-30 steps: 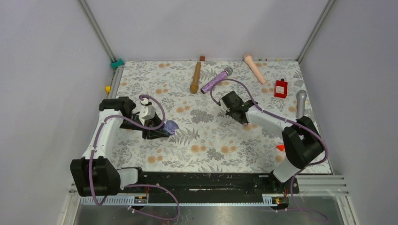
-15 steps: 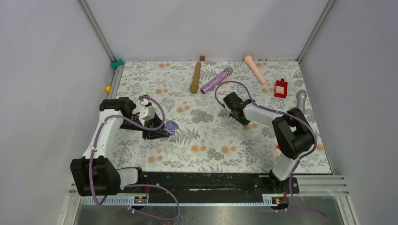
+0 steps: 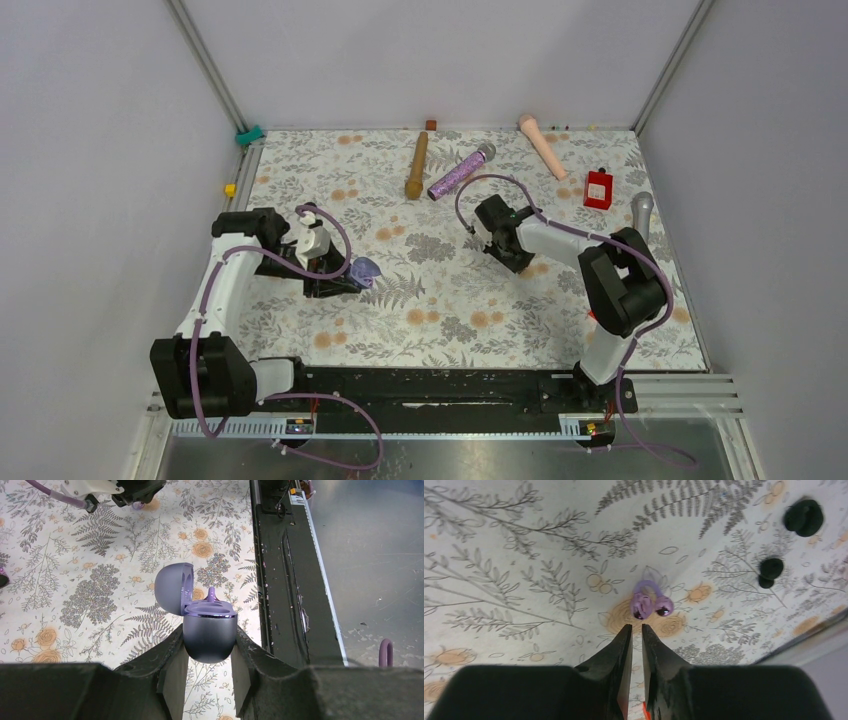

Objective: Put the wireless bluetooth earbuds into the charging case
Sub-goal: Pick up the earbud from the center of the board.

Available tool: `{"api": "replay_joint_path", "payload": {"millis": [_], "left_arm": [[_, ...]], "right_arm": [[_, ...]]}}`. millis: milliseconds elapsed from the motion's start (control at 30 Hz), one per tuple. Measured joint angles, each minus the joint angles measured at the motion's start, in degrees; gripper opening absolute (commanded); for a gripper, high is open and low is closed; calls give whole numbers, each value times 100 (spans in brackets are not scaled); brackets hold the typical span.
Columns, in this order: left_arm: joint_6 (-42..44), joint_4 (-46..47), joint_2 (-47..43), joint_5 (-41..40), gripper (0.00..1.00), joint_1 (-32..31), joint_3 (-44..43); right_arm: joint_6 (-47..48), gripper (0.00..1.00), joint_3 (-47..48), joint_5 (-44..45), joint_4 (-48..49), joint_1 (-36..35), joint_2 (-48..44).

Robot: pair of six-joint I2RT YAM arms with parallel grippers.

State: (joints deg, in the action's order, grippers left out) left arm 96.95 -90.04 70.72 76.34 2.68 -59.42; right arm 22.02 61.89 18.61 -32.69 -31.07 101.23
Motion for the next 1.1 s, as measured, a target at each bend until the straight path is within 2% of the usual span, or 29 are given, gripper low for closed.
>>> {"api": "replay_joint_path", "payload": {"millis": [367,500,600,800,967,1100], "left_arm": [[15,0,0,2,0,4,0],[15,0,0,2,0,4,0],[17,0,2,4,0,4,0],[33,0,2,7,0,11,0],[57,0,2,11,0,11,2],[72,0,2,13,0,11,4]], "right_arm": [[-160,21,101,-1182,-348,2,-278],[-127,21,166,-1113,-339,22,-883],[-83,20,549,-890,-323,232,-1025],[-42,19,1388,-361,-149,1010,-271],[20,18,1283,-280,-260,1071,404],[66,18,1187,-310,-409,1049,542]]}}
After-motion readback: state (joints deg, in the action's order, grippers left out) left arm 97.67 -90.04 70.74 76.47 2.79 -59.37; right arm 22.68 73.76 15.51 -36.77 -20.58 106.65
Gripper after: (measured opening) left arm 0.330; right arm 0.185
